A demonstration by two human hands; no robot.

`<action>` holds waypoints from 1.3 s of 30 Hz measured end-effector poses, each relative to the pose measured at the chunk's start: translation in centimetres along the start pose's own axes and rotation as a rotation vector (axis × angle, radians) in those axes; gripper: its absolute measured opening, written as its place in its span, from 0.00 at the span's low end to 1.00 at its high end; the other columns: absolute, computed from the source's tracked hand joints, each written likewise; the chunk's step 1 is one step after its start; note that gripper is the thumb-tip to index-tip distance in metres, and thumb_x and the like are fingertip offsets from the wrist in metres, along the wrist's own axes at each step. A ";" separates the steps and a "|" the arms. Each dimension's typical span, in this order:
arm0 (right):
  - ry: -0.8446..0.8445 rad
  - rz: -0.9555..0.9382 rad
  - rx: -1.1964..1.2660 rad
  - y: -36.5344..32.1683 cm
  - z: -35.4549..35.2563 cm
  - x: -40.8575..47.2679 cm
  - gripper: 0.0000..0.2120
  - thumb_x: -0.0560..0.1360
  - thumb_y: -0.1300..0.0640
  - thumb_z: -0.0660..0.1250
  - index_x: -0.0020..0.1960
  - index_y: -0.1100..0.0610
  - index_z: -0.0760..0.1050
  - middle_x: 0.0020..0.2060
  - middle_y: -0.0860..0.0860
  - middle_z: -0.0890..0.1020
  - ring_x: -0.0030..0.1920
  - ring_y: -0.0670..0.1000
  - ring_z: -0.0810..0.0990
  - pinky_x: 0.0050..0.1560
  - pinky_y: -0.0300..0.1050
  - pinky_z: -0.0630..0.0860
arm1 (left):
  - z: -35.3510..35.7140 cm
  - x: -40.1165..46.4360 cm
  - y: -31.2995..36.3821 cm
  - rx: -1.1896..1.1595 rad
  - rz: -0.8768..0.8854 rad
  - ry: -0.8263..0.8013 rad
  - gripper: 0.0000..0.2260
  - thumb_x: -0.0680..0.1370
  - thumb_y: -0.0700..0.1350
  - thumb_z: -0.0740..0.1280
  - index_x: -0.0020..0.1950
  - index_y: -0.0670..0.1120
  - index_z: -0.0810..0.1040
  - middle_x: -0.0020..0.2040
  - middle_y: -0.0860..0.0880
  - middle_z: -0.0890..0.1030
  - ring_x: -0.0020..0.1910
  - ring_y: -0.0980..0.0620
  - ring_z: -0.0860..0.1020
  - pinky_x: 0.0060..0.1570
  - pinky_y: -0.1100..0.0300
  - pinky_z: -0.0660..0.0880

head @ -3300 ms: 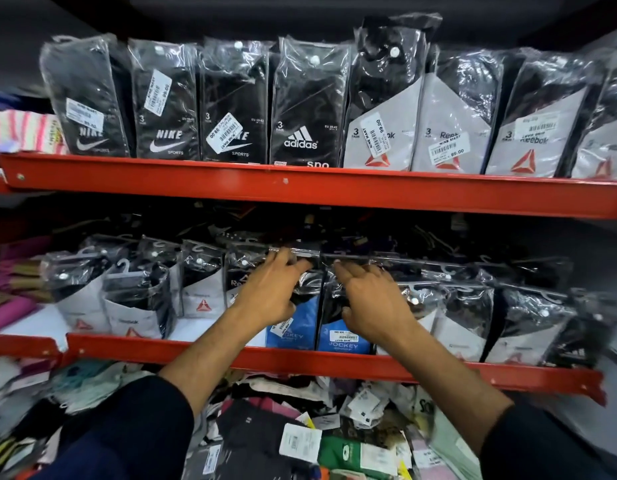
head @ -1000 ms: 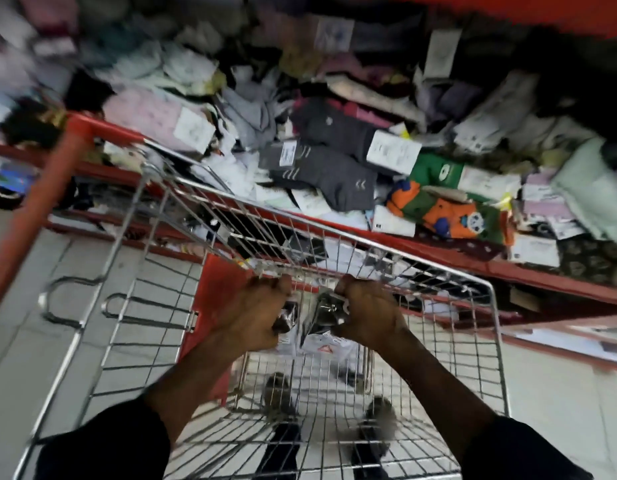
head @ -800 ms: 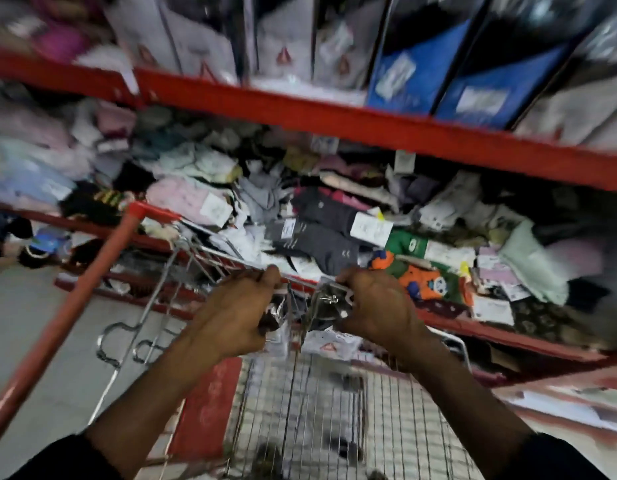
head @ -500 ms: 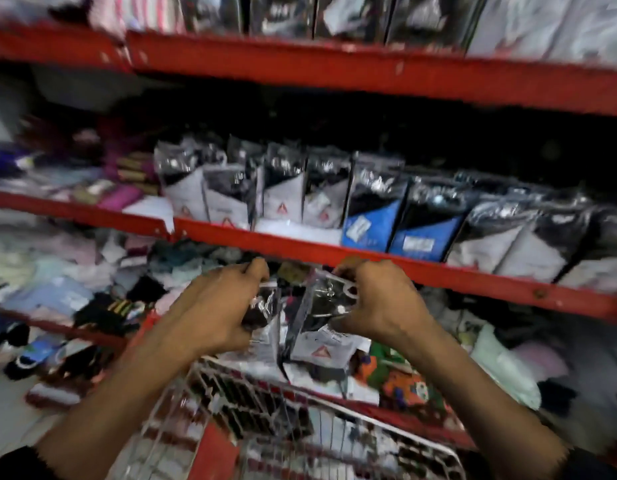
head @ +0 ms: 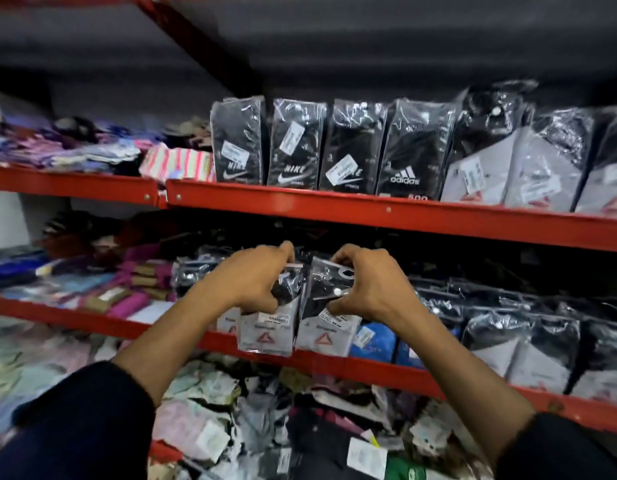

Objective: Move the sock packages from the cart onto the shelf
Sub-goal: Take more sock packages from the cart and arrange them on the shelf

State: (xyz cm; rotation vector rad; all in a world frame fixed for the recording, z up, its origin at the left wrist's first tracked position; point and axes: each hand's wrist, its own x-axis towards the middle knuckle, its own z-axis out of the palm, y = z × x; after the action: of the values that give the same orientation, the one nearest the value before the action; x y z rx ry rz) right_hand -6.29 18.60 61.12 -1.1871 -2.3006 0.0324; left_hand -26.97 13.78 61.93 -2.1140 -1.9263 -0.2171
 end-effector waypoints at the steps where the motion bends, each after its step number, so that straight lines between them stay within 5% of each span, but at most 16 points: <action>1: 0.000 0.000 -0.008 0.0 0.0 0.8 0.33 0.55 0.47 0.82 0.58 0.50 0.78 0.48 0.51 0.87 0.50 0.56 0.84 0.50 0.51 0.82 | 0.0 0.8 -0.3 -0.016 -0.005 0.000 0.32 0.66 0.43 0.78 0.64 0.48 0.65 0.36 0.54 0.72 0.30 0.54 0.72 0.25 0.58 0.64; 8: -0.036 0.010 -0.001 0.5 1.0 5.2 0.32 0.55 0.51 0.83 0.58 0.51 0.79 0.50 0.50 0.86 0.49 0.53 0.84 0.51 0.52 0.83 | 1.2 5.3 -2.0 -0.069 0.022 -0.007 0.37 0.61 0.46 0.82 0.65 0.47 0.67 0.43 0.49 0.76 0.45 0.44 0.80 0.38 0.53 0.76; 12: -0.068 0.022 -0.010 1.2 2.2 6.4 0.33 0.54 0.52 0.83 0.57 0.53 0.79 0.49 0.51 0.86 0.47 0.54 0.84 0.50 0.53 0.83 | 1.5 6.9 -2.4 -0.116 0.005 -0.028 0.37 0.59 0.47 0.83 0.63 0.49 0.69 0.40 0.53 0.74 0.44 0.45 0.80 0.41 0.51 0.79; 20: -0.149 0.061 -0.032 2.6 4.4 7.1 0.39 0.57 0.52 0.84 0.66 0.57 0.77 0.56 0.55 0.85 0.53 0.57 0.84 0.54 0.51 0.82 | 1.8 8.5 -2.2 -0.186 0.004 -0.115 0.37 0.60 0.47 0.85 0.64 0.47 0.70 0.47 0.48 0.77 0.46 0.46 0.79 0.44 0.53 0.79; 26: -0.204 0.097 -0.051 2.8 4.7 7.2 0.41 0.58 0.52 0.84 0.68 0.58 0.76 0.60 0.56 0.84 0.57 0.58 0.83 0.56 0.51 0.82 | 2.5 8.9 -1.7 -0.190 0.008 -0.118 0.36 0.61 0.45 0.84 0.63 0.46 0.70 0.41 0.52 0.73 0.43 0.46 0.78 0.39 0.56 0.73; 31: -0.232 0.105 -0.110 2.6 5.5 7.2 0.27 0.60 0.53 0.82 0.56 0.58 0.80 0.49 0.55 0.85 0.46 0.57 0.84 0.43 0.48 0.80 | 4.3 9.0 -2.3 -0.223 -0.002 -0.128 0.37 0.63 0.43 0.84 0.66 0.47 0.69 0.48 0.48 0.77 0.43 0.48 0.78 0.35 0.58 0.73; 36: -0.236 0.080 -0.185 2.3 6.9 6.8 0.20 0.63 0.55 0.79 0.53 0.59 0.79 0.44 0.54 0.84 0.41 0.56 0.82 0.34 0.44 0.75 | 7.2 8.6 -3.0 -0.246 0.009 -0.130 0.35 0.64 0.43 0.83 0.66 0.44 0.69 0.59 0.42 0.81 0.56 0.43 0.80 0.52 0.52 0.78; 39: -0.217 0.059 -0.227 2.4 7.3 6.4 0.17 0.66 0.56 0.77 0.52 0.58 0.79 0.44 0.56 0.84 0.40 0.57 0.80 0.34 0.43 0.70 | 8.5 8.5 -3.2 -0.276 0.024 -0.112 0.34 0.64 0.42 0.83 0.66 0.42 0.70 0.62 0.42 0.77 0.61 0.43 0.76 0.52 0.59 0.71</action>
State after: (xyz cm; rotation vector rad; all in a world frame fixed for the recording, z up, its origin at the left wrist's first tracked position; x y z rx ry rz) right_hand -10.95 26.49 57.17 -1.4267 -2.5086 -0.0847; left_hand -29.85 24.69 56.63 -2.3685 -2.0333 -0.3884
